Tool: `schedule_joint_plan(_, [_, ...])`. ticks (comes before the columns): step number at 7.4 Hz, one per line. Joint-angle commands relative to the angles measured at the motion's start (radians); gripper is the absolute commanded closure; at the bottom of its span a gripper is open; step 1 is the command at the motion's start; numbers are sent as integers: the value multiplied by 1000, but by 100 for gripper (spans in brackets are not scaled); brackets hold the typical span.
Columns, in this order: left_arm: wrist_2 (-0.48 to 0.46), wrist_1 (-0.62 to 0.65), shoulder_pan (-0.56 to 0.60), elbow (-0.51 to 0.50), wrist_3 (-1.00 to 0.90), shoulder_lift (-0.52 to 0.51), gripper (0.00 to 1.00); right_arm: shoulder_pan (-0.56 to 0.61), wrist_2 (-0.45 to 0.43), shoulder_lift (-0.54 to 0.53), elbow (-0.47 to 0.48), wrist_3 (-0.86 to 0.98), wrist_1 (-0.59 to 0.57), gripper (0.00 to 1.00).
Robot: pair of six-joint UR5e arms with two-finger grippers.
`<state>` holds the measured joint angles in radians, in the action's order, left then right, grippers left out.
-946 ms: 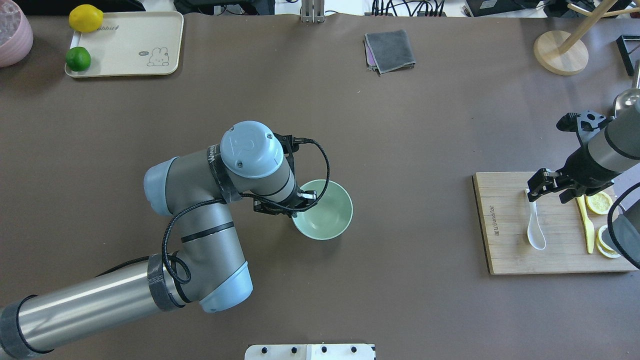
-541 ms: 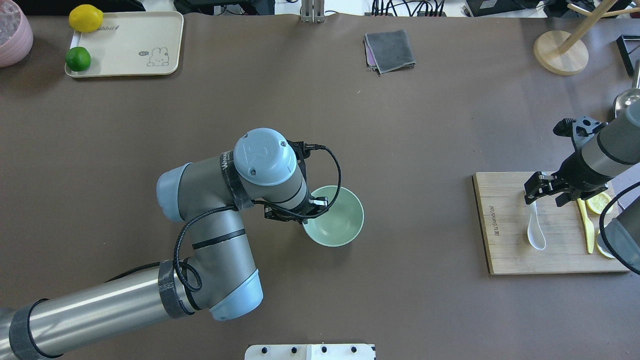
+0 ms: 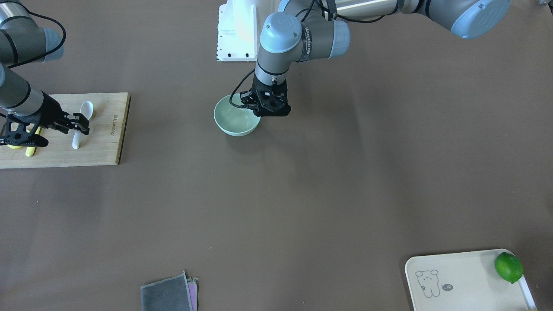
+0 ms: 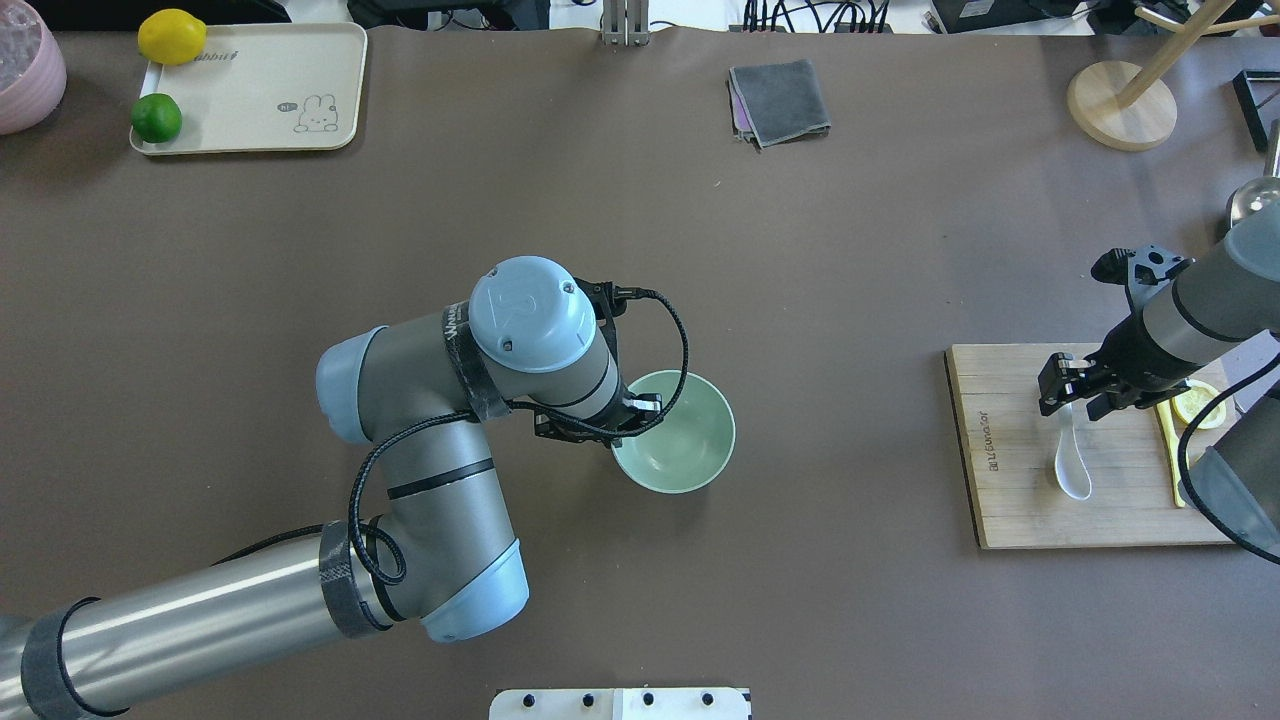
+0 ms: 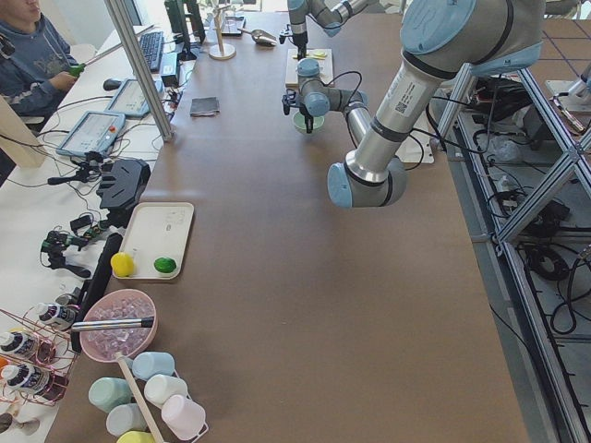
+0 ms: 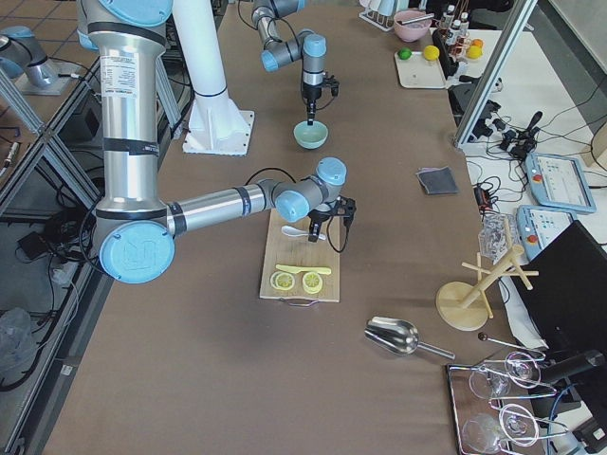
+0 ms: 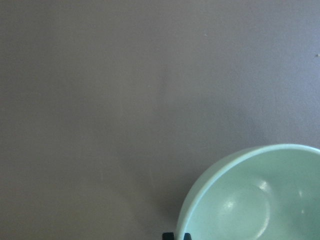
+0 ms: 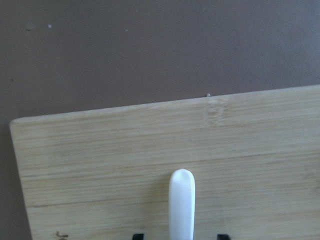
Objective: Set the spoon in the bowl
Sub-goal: 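Drag the bowl toward center with left gripper while right gripper grasps white spoon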
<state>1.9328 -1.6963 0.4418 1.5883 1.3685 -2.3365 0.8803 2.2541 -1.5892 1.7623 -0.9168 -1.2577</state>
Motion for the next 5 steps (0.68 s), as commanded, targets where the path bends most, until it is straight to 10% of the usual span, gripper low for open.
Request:
schedule_joint_plan(1, [0, -2, 0, 12, -2, 0, 71, -9, -18, 0, -3, -2, 0, 55])
schedule_joint_plan(2, [-11, -2, 1, 13, -5, 6, 16, -14, -18, 0, -3, -4, 0, 68])
schedule_joint_plan(3, [-38, 0, 5, 33, -5, 9, 2, -14, -16, 0, -3, -4, 0, 97])
schedule_joint_plan(5, [-37, 9, 32, 88, -12, 44, 2, -14, -14, 1, -3, -2, 0, 100])
